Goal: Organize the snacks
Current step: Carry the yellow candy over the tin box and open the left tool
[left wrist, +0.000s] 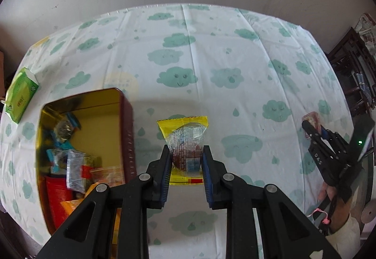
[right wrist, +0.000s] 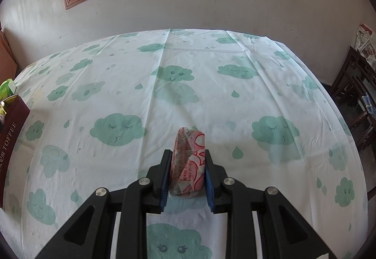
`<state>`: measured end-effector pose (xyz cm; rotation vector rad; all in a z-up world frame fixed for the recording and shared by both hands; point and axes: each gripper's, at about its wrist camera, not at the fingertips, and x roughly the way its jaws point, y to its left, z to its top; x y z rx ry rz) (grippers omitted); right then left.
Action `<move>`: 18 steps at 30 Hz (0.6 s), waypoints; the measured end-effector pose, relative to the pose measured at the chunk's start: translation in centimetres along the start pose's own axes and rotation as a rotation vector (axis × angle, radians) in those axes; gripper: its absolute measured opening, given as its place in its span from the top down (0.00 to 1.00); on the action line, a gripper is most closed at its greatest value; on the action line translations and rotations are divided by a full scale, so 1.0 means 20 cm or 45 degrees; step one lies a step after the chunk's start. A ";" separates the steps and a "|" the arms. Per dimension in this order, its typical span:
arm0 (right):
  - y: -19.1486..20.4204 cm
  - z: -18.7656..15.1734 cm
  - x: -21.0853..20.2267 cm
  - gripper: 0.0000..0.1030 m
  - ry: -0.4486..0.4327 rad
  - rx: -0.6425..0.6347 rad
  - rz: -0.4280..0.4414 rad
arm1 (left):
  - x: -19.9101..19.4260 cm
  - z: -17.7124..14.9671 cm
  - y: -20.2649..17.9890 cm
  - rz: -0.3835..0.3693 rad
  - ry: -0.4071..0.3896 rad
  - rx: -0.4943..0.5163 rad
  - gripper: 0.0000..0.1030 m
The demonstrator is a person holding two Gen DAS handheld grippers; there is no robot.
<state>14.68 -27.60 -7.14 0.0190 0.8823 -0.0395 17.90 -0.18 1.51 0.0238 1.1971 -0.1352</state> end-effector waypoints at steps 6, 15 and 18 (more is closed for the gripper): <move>0.00 0.00 0.00 0.75 0.001 -0.001 -0.001 | -0.15 0.02 0.12 0.035 -0.074 0.007 0.79; 0.00 0.00 0.00 0.75 0.001 -0.002 -0.002 | -0.21 0.06 0.47 0.177 -0.132 -0.104 0.79; 0.00 0.00 0.00 0.75 0.001 -0.002 -0.003 | -0.15 0.05 0.58 0.207 -0.104 -0.147 0.79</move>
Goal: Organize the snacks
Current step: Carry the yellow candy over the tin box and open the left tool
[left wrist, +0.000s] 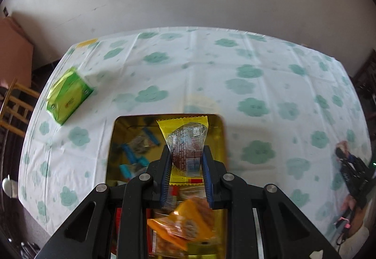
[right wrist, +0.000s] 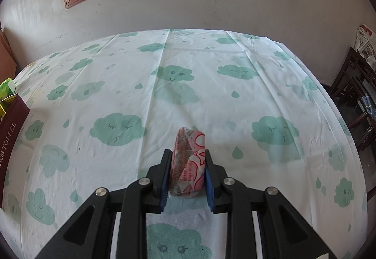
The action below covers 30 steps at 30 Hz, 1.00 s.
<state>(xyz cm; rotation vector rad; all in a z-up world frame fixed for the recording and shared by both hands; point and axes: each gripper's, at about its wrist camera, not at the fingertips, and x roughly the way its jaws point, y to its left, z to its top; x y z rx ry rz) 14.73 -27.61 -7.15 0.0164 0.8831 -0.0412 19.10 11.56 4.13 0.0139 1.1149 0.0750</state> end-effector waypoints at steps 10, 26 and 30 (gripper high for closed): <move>0.00 0.00 0.00 0.75 0.000 0.000 -0.001 | 0.25 -0.04 0.14 0.041 0.080 -0.042 0.79; 0.00 0.00 0.00 0.75 0.000 -0.001 -0.002 | 0.43 -0.07 0.15 0.071 0.160 -0.039 0.79; 0.00 0.00 0.00 0.75 0.000 -0.001 -0.003 | 0.43 -0.07 0.15 0.073 0.160 -0.034 0.78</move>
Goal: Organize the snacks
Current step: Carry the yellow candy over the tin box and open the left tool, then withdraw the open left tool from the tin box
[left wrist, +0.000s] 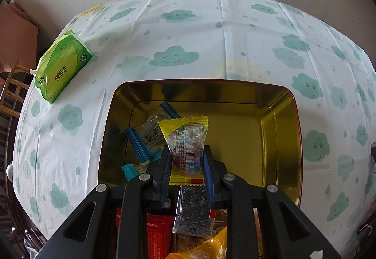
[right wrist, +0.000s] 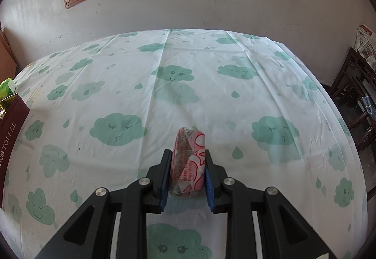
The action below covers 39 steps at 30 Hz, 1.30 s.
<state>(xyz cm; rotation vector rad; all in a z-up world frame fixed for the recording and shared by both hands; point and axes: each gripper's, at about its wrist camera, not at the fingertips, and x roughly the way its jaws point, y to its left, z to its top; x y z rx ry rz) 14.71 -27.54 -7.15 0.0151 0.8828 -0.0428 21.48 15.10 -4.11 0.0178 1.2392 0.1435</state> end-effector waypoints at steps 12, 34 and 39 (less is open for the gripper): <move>0.00 0.00 0.00 0.75 0.000 0.000 -0.001 | 0.01 0.00 -0.01 0.022 0.001 0.004 0.75; 0.00 0.00 0.00 0.75 0.001 -0.001 -0.003 | 0.00 0.00 -0.04 0.032 -0.006 0.031 0.65; 0.00 0.00 0.00 0.75 0.001 -0.001 -0.003 | -0.01 0.00 -0.04 0.025 -0.006 0.031 0.62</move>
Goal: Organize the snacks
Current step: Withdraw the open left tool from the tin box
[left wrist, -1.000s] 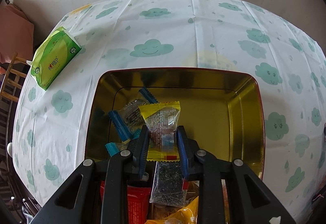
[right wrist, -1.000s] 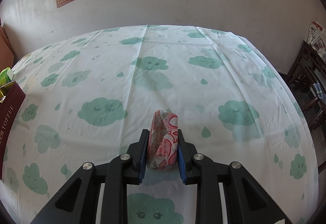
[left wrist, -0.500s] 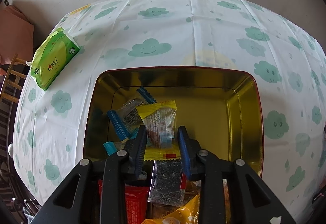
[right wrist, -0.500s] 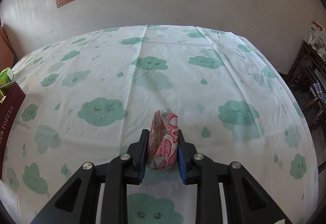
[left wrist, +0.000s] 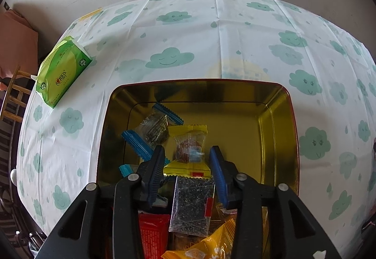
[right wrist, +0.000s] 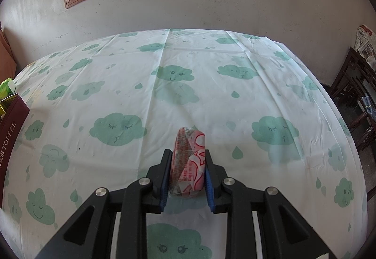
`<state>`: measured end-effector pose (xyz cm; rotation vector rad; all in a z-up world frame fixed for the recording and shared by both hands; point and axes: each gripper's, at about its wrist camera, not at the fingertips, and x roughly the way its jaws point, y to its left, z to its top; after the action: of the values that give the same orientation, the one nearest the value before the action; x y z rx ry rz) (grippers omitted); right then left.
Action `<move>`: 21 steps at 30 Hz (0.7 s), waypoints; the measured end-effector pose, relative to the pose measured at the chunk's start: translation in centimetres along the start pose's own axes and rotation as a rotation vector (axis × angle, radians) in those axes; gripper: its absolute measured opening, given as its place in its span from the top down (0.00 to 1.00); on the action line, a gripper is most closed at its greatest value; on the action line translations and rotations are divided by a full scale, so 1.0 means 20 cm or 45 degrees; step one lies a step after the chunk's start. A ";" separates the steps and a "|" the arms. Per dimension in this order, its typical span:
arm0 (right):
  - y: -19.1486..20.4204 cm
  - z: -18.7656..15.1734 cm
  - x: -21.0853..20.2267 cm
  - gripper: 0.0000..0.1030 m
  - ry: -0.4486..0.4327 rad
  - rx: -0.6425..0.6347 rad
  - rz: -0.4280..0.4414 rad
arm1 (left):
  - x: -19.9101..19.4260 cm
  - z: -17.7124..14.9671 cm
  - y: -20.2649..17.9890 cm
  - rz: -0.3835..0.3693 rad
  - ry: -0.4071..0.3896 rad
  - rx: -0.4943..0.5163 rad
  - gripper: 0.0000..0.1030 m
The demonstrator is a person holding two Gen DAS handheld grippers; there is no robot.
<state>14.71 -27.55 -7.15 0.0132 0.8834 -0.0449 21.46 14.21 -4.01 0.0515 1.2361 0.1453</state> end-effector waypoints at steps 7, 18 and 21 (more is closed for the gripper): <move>0.01 0.00 0.00 0.75 0.000 0.000 -0.001 | -0.05 -0.01 -0.01 -0.009 -0.022 0.004 0.58; 0.00 0.00 0.00 0.75 0.000 0.000 -0.001 | -0.14 -0.03 -0.05 -0.003 -0.061 0.021 0.49; 0.00 0.00 0.00 0.75 0.000 -0.001 -0.002 | -0.17 -0.04 -0.06 0.002 -0.079 0.031 0.45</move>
<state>14.74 -27.57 -7.16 0.0120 0.8836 -0.0457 19.80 12.59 -1.24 0.0772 1.1762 0.1290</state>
